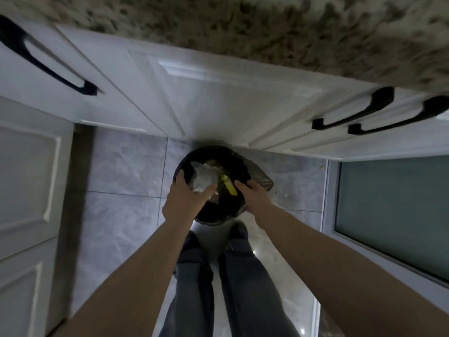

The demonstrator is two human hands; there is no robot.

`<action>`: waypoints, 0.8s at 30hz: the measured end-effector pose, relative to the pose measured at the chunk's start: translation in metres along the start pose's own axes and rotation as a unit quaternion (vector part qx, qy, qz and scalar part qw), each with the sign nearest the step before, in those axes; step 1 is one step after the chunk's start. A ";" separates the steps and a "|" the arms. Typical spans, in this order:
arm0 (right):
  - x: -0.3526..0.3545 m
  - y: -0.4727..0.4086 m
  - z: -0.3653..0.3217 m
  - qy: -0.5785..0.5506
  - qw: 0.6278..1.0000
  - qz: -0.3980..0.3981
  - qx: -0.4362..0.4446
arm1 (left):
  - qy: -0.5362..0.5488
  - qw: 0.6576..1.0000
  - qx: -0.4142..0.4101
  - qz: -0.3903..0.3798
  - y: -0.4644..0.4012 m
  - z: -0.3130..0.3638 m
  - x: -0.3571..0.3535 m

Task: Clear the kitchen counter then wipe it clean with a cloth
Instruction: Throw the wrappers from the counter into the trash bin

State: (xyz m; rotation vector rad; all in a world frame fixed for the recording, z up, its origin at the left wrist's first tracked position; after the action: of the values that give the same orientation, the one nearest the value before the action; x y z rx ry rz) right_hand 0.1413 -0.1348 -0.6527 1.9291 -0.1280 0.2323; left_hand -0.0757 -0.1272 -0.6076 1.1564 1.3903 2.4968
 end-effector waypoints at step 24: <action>0.017 0.405 -0.219 0.011 0.975 -0.151 0.163 | 0.202 0.975 -0.067 -0.070 0.296 0.129 0.253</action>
State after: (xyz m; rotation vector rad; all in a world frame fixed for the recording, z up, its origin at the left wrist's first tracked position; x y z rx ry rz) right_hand 0.0548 -0.0764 -0.2036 2.2381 0.2317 0.0736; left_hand -0.0893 -0.1135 -0.1978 0.5221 1.2950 2.7710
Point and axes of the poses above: each hand's wrist, its own y-axis away from the middle knuckle, its own x-axis out of the back of the hand, z = x × y, the point moved 7 cm from there along -y, towards the middle knuckle, and after that the axes turned 2 degrees about -y, right-handed, at the moved point
